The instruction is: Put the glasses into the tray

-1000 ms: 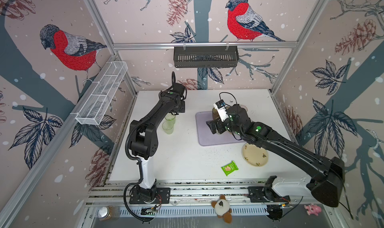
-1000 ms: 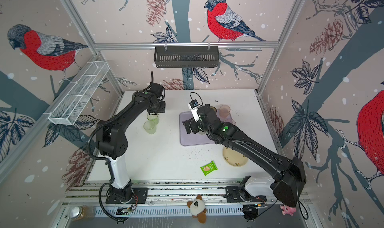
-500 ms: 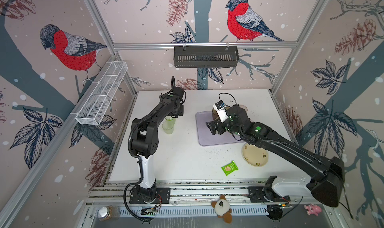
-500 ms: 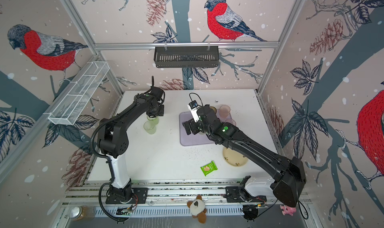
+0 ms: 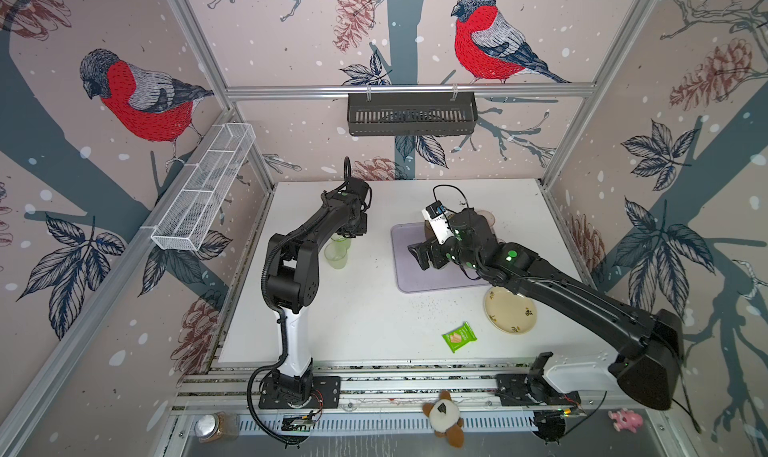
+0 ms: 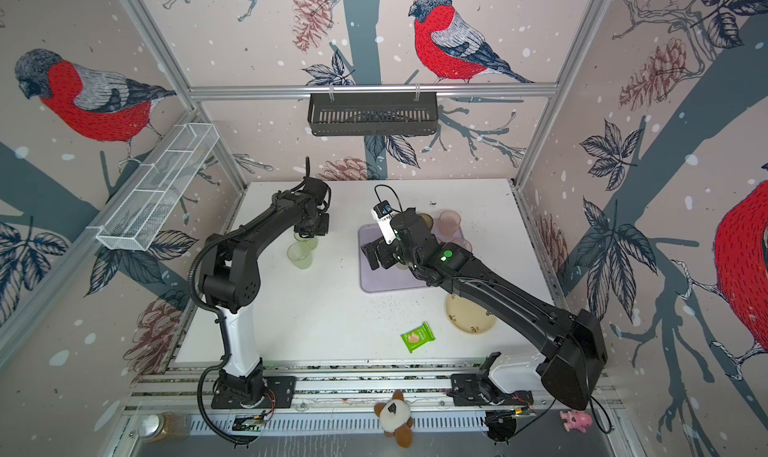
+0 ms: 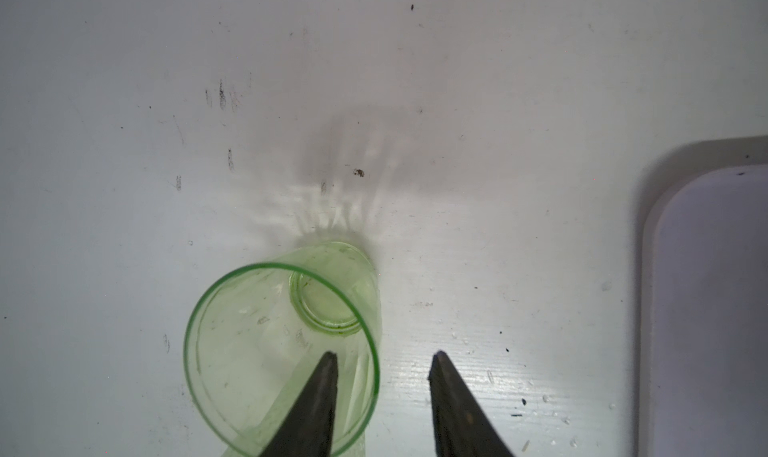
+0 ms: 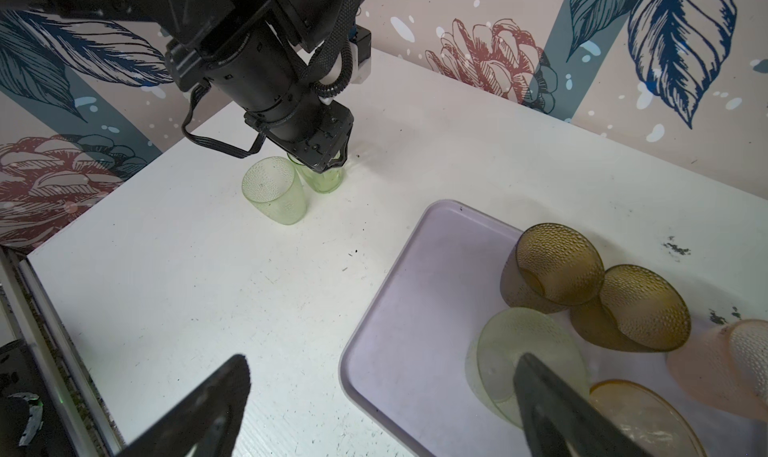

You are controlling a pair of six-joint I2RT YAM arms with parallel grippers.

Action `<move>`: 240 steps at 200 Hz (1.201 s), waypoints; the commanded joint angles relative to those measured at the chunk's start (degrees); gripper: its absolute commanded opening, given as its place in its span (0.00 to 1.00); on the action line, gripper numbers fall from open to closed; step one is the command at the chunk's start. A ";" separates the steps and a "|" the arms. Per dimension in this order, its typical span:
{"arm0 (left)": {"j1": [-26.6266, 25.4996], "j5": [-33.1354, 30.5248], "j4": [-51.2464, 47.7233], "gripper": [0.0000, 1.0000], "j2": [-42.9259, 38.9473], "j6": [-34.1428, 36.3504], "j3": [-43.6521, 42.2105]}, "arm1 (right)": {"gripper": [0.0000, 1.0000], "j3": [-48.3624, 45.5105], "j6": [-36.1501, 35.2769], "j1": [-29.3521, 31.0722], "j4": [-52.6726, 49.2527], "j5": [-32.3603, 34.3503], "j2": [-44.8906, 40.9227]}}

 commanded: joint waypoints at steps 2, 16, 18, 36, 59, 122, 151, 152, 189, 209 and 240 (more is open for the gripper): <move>0.23 -0.84 0.30 0.36 0.23 0.46 0.31 | 1.00 0.63 -0.80 0.08 1.81 -0.90 0.15; 0.35 -0.87 0.32 0.34 0.38 0.57 0.30 | 0.99 0.70 -0.75 0.18 1.83 -0.89 0.33; 0.39 -0.86 0.36 0.34 0.40 0.59 0.30 | 0.99 0.71 -0.79 0.13 1.83 -0.87 0.30; 0.47 -0.88 0.32 0.32 0.56 0.68 0.22 | 1.00 0.74 -0.77 0.15 1.92 -0.88 0.40; 0.50 -0.88 0.41 0.30 0.73 0.74 0.24 | 0.99 0.76 -0.85 0.03 1.92 -0.68 0.47; 0.65 -0.80 0.49 0.26 1.11 0.77 0.21 | 1.00 0.76 -0.88 0.07 1.96 -0.25 0.50; 0.62 -0.72 0.45 0.24 1.11 0.74 0.19 | 1.00 0.86 -0.92 0.10 1.92 -0.24 0.56; 0.60 -0.71 0.47 0.24 1.11 0.77 0.16 | 1.00 0.88 -0.92 0.11 1.92 -0.24 0.57; 0.62 -0.83 0.49 0.22 1.11 0.73 -0.16 | 1.00 1.07 -0.92 0.13 1.99 -0.37 0.53; 0.65 -0.75 0.58 0.22 1.03 0.80 -0.44 | 0.99 1.05 -0.84 0.11 2.00 -0.40 0.51; 0.65 -0.71 0.65 0.20 0.93 0.65 -0.81 | 0.99 1.04 -0.76 0.11 1.92 -0.45 0.46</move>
